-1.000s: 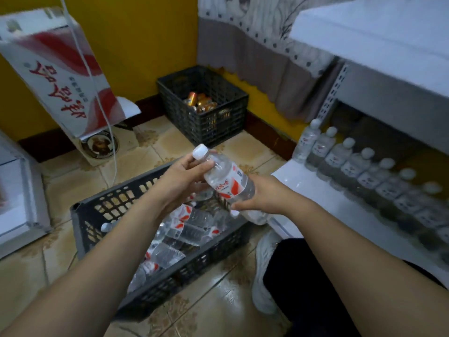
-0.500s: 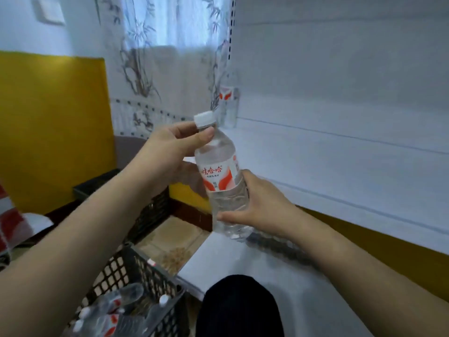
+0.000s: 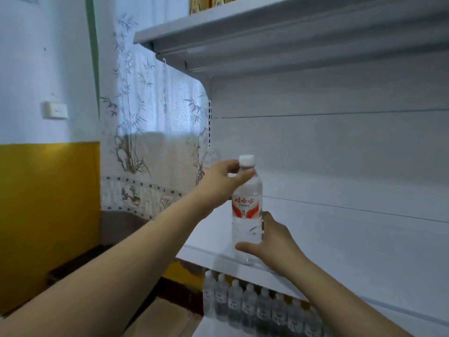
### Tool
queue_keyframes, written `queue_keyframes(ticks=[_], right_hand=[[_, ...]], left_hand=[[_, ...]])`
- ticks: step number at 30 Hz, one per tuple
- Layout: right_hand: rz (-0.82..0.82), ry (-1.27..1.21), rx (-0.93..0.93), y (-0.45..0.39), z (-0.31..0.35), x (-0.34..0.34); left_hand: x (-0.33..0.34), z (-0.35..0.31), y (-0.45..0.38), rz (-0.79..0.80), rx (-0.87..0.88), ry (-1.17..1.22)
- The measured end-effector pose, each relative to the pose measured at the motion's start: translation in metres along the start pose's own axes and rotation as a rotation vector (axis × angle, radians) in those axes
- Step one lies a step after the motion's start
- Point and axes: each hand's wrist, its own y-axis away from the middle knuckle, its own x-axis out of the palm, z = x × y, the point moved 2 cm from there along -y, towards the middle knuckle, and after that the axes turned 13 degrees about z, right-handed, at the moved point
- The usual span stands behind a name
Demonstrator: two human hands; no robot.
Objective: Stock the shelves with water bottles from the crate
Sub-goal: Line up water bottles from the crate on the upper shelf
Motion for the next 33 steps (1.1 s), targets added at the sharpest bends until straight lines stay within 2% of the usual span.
queue_keyframes(ticks=[4, 9, 13, 16, 21, 25, 33], right_hand=[[0.007, -0.005, 0.027, -0.044, -0.008, 0.002], [0.004, -0.011, 0.082, -0.115, -0.018, 0.005], [-0.058, -0.038, 0.139, -0.184, -0.035, 0.014], [-0.100, -0.058, 0.154, -0.232, -0.046, 0.021], [-0.194, 0.039, 0.168, -0.295, -0.053, 0.034], [-0.322, 0.044, 0.153, -0.319, -0.054, 0.044], [-0.322, 0.105, 0.162, -0.341, -0.045, 0.056]], left_hand=[[-0.006, 0.037, -0.030, 0.020, -0.005, -0.052], [-0.030, 0.098, -0.061, 0.111, -0.132, -0.036], [-0.057, 0.160, -0.091, -0.064, -0.285, 0.032], [-0.069, 0.194, -0.121, -0.188, -0.355, -0.020], [-0.063, 0.249, -0.168, -0.180, -0.353, -0.077], [-0.055, 0.263, -0.172, -0.183, -0.348, -0.053], [-0.062, 0.277, -0.177, -0.184, -0.329, -0.042]])
